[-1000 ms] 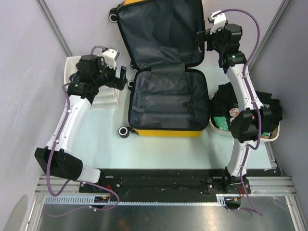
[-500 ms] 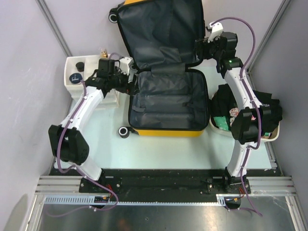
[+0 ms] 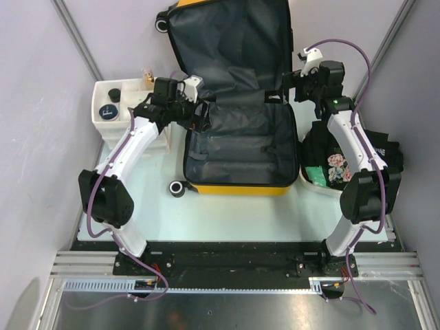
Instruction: Open, take out, and arrange the luggage
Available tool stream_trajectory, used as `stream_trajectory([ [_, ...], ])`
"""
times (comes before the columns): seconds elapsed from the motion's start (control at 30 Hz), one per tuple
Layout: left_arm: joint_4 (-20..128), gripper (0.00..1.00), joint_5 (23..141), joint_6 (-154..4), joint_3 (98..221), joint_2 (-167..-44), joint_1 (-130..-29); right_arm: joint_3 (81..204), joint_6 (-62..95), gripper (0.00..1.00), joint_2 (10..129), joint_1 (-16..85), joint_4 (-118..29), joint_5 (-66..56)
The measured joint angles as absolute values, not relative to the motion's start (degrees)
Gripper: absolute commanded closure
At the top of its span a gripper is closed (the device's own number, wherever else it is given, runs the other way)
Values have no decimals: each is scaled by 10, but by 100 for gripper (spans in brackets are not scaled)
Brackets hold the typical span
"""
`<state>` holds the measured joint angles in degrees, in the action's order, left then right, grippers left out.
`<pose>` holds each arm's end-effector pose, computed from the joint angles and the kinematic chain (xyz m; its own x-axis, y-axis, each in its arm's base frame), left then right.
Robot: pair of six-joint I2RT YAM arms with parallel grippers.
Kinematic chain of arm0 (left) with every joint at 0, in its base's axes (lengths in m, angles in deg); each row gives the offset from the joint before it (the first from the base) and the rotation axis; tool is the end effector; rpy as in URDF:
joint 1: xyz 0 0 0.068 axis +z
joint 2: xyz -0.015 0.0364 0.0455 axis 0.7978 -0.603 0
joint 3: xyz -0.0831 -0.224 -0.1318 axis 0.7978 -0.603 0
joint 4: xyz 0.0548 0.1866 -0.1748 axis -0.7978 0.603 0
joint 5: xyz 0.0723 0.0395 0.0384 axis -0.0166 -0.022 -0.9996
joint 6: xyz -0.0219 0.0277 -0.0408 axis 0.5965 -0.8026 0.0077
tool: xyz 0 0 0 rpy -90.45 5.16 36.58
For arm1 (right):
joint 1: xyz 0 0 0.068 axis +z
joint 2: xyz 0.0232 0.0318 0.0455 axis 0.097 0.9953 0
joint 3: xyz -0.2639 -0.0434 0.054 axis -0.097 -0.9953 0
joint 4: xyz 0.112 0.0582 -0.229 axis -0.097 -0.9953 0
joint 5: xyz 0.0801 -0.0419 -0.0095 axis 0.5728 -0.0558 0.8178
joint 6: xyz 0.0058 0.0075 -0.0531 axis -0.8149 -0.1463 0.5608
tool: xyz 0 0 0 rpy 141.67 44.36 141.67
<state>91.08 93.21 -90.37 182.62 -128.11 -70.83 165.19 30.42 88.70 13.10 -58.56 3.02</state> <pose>0.3674 -0.1312 0.3550 -0.5485 0.2466 -0.7990 0.5796 0.8009 -0.1507 0.4140 0.0646 0.3904 -0.2438 -0.1508 -0.9580 -0.4201 0.9068 -0.0359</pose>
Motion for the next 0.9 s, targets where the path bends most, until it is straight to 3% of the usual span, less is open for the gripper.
stream_trajectory([
  [0.53, 913, 0, 913, -893, 1840, -1287, -721, 1612, 322, 0, 840, 125, -638, 41],
  [0.9, 913, 0, 906, -888, 1850, -1292, -722, 1594, 342, 0, 749, 31, -746, 56],
])
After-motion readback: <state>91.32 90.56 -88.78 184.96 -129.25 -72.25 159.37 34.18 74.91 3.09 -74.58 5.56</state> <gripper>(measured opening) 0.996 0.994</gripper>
